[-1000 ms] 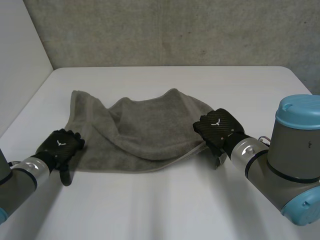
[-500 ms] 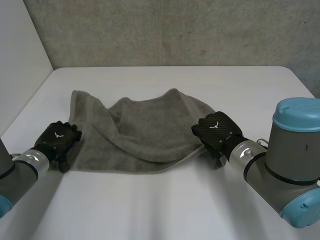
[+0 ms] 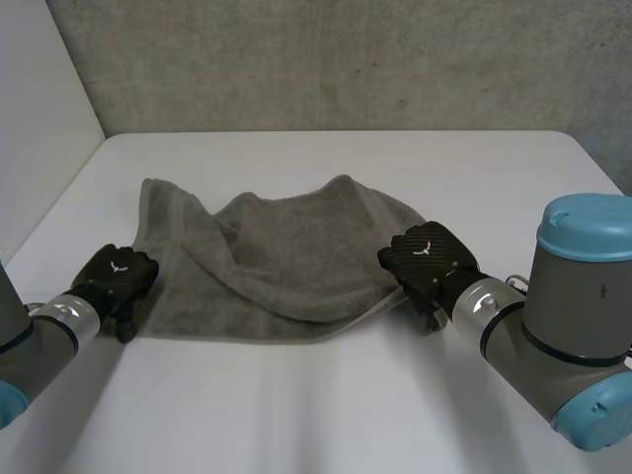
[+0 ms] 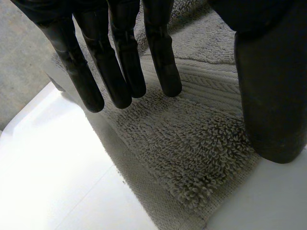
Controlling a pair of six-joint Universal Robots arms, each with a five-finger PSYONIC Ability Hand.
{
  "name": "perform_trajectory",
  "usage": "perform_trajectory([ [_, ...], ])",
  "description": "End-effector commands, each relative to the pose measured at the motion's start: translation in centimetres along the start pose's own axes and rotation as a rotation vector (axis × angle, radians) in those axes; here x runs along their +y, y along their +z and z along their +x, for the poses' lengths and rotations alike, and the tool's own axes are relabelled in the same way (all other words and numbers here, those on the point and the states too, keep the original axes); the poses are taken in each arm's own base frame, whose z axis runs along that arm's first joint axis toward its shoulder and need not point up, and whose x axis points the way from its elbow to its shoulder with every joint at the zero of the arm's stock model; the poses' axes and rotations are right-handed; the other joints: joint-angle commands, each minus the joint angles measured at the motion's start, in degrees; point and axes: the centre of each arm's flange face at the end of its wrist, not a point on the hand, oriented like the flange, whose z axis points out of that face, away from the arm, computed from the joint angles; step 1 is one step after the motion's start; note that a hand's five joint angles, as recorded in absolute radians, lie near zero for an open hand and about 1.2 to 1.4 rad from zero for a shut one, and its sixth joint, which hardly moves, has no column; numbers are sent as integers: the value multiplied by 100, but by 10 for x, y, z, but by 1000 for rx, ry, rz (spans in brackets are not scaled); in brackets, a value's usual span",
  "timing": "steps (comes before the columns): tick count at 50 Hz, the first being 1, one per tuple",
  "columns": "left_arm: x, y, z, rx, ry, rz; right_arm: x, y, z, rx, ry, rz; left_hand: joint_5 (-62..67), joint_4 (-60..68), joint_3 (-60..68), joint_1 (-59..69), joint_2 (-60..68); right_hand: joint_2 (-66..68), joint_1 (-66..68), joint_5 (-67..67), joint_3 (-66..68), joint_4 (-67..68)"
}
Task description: Fold the towel.
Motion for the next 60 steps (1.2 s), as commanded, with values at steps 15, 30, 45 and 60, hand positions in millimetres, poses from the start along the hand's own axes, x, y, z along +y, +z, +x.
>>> perform_trajectory([
  [15,-8,6,-9,-22,-66,32,0,0,0,-1,-1,-2,255,-1095,-1095,-1075,-1089,513,355,351,366,323],
  [30,-10,11,-12,-27,-72,43,1,-1,-2,-5,-2,-5,-64,-1415,-1415,-1395,-1408,513,355,351,366,323],
  [45,-24,3,-16,-40,-57,71,-8,-1,12,38,-3,17,4862,3511,3511,3532,3518,513,355,351,366,323],
  [60,-105,-36,-53,-135,-252,341,-42,-23,57,181,-7,96,4862,3511,3511,3532,3518,513,355,351,366,323],
])
